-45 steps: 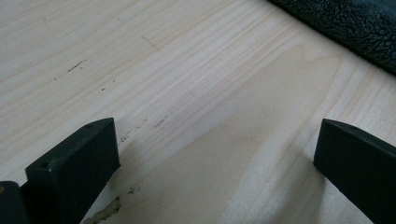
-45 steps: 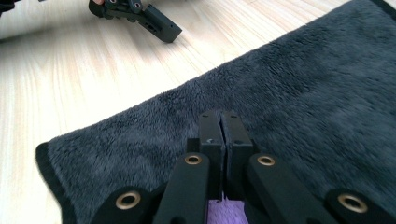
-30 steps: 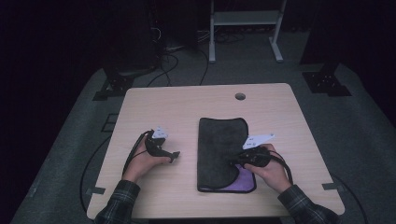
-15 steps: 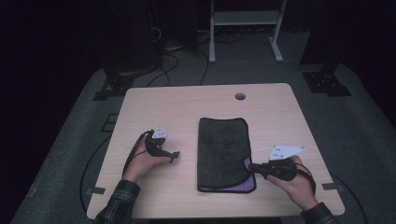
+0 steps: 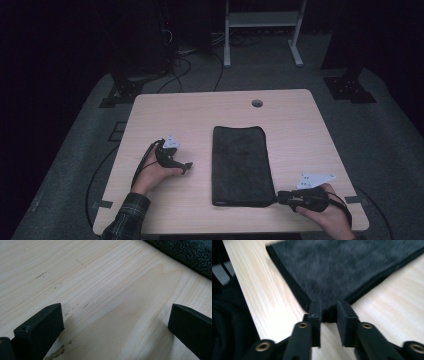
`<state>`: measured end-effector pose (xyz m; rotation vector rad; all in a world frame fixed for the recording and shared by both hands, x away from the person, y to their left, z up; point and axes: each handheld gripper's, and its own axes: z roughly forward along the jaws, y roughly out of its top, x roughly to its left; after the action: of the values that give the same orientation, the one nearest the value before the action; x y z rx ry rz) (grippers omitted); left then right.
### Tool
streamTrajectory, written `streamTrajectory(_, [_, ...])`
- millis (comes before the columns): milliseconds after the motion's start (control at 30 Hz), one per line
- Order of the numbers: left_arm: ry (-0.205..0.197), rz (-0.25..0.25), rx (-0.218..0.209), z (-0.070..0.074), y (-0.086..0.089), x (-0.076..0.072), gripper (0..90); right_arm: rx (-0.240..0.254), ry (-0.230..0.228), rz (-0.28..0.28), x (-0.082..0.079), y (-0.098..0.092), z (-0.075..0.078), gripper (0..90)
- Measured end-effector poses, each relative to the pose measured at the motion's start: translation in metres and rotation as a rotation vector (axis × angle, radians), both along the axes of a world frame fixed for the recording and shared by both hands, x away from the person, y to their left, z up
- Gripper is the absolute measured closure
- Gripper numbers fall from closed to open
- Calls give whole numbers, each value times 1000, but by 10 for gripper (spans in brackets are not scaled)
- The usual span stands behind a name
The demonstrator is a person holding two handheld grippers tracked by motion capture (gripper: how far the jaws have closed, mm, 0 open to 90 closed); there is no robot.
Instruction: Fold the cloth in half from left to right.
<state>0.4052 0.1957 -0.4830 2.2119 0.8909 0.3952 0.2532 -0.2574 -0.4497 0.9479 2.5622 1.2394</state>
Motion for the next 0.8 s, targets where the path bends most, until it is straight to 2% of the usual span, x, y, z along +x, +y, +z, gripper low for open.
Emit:
streamTrajectory(167, [0, -1, -1, 0, 0, 0, 0, 21, -45, -12, 13, -1, 6, 630])
streamTrajectory(267, [0, 1, -7, 0, -1, 0, 0, 53, -57, -24, 21, -2, 10, 580])
streamTrajectory(367, [-2, -3, -3, 0, -1, 0, 0, 62, -69, -44, 31, -2, 11, 528])
streamTrajectory(467, [-2, -4, -3, 0, -1, 0, 0, 62, -67, -52, 42, -1, 10, 502])
streamTrajectory(800, [-4, -9, -6, 0, -3, 0, 0, 69, -105, -99, 82, 2, 13, 441])
